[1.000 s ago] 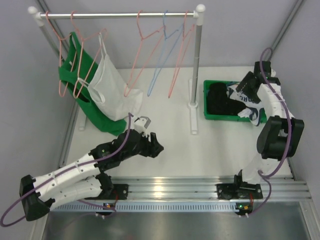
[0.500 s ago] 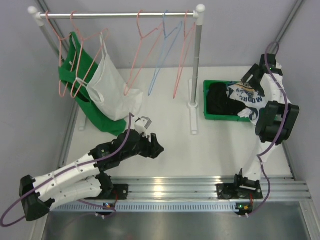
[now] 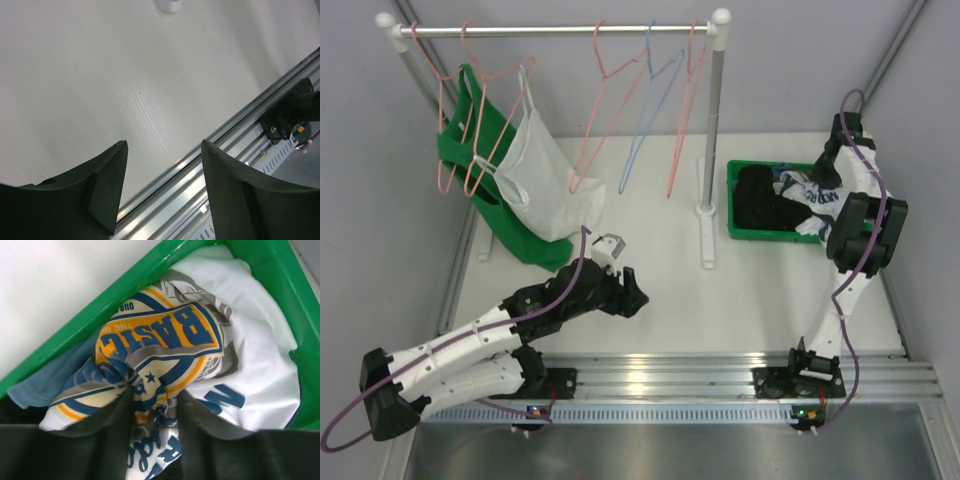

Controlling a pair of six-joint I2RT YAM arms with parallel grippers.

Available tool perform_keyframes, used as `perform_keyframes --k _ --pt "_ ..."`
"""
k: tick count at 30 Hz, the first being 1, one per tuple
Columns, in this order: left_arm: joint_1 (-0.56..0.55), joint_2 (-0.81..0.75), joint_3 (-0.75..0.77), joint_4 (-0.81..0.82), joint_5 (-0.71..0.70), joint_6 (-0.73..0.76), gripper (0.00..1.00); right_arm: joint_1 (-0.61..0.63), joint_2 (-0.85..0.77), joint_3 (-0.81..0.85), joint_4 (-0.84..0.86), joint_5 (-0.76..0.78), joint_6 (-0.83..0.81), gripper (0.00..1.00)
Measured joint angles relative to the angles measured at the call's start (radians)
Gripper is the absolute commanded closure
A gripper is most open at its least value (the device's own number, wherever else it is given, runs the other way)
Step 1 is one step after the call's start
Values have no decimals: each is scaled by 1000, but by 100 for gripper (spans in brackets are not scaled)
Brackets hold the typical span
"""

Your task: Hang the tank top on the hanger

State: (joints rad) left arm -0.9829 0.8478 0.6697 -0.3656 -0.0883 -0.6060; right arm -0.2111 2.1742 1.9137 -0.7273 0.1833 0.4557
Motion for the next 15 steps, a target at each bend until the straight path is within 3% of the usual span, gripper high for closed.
perform_keyframes --k 1,5,15 --pt "0 2 0 0 2 0 34 0 -2 -8 4 1 0 83" --pt "0 3 0 1 3 3 34 0 -21 -42 3 3 0 99" --pt "0 3 0 1 6 5 34 0 -247 -42 -22 -1 10 100"
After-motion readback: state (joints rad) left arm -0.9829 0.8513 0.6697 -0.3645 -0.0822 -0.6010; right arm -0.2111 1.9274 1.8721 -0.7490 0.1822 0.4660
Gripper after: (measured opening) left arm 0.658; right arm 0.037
